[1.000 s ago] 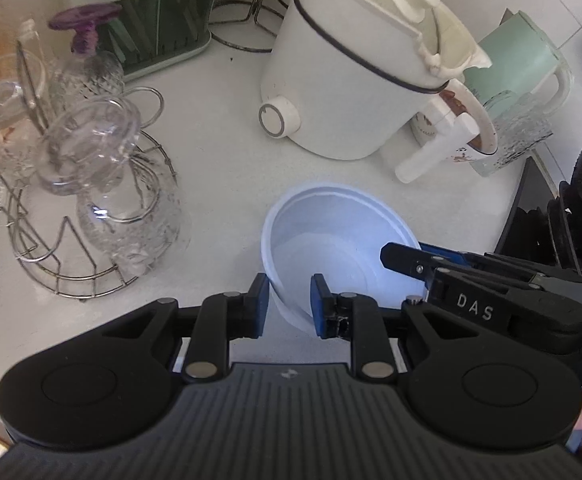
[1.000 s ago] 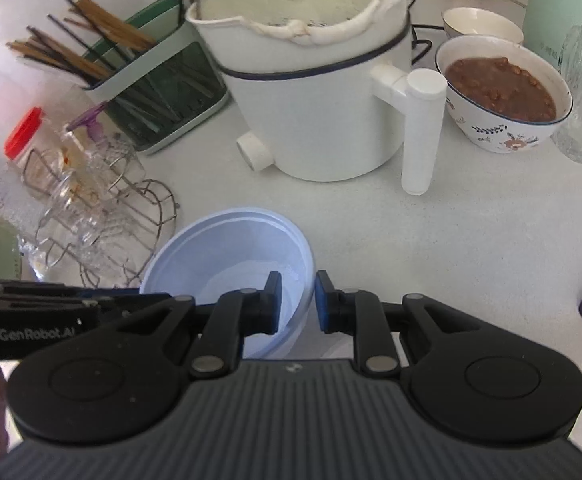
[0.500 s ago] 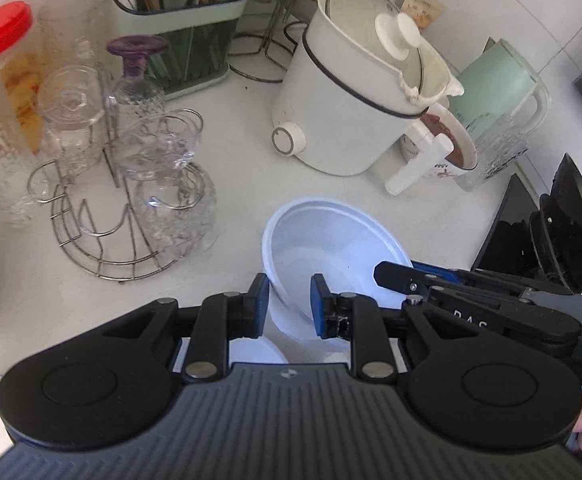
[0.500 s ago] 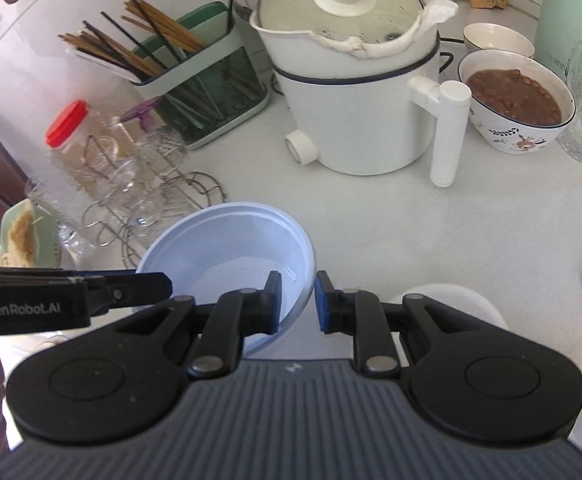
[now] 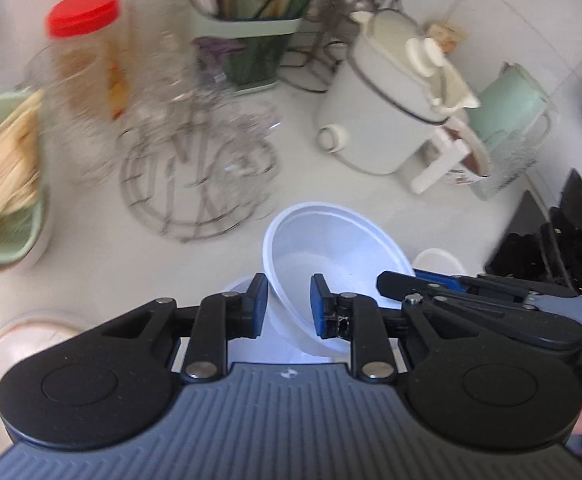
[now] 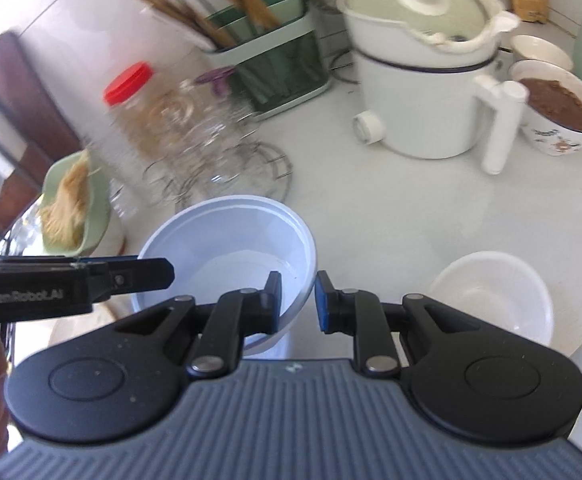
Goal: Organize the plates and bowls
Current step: 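Lift the nested bowls with both grippers and carry them toward the plate stack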
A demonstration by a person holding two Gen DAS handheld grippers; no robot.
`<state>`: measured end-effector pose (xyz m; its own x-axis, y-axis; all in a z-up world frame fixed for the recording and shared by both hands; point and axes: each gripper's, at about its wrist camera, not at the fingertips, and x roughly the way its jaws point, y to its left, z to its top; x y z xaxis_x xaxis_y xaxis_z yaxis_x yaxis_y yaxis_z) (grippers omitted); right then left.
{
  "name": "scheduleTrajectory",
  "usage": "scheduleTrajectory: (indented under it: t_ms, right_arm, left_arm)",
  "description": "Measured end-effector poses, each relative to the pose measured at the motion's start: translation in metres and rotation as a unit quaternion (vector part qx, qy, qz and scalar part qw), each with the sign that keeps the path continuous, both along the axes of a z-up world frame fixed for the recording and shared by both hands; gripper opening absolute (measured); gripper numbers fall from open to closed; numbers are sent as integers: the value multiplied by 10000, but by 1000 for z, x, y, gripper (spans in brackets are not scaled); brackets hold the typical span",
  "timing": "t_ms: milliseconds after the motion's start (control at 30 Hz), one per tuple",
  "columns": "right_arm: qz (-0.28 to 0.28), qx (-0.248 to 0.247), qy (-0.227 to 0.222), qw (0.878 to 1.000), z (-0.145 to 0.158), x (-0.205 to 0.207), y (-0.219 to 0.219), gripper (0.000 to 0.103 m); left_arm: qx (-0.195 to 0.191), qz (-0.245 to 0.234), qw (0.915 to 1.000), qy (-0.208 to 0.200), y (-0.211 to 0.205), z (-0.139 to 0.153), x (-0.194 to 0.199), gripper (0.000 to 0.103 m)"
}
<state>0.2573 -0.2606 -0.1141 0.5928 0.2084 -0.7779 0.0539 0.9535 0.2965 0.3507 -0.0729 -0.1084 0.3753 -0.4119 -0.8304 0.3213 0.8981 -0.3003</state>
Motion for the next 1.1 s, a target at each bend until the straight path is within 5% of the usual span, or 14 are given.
scheduleTrajectory:
  t_ms: [533,1100]
  right_arm:
    - [570,-165,207,9980,-23,-7,41,21]
    - [89,-156,108,9998,-25,-17,36,23]
  left_arm:
    - [123,490,9981,349,41,-39,-32,26]
    - [99,624,9971,417,54,-44,-31,32]
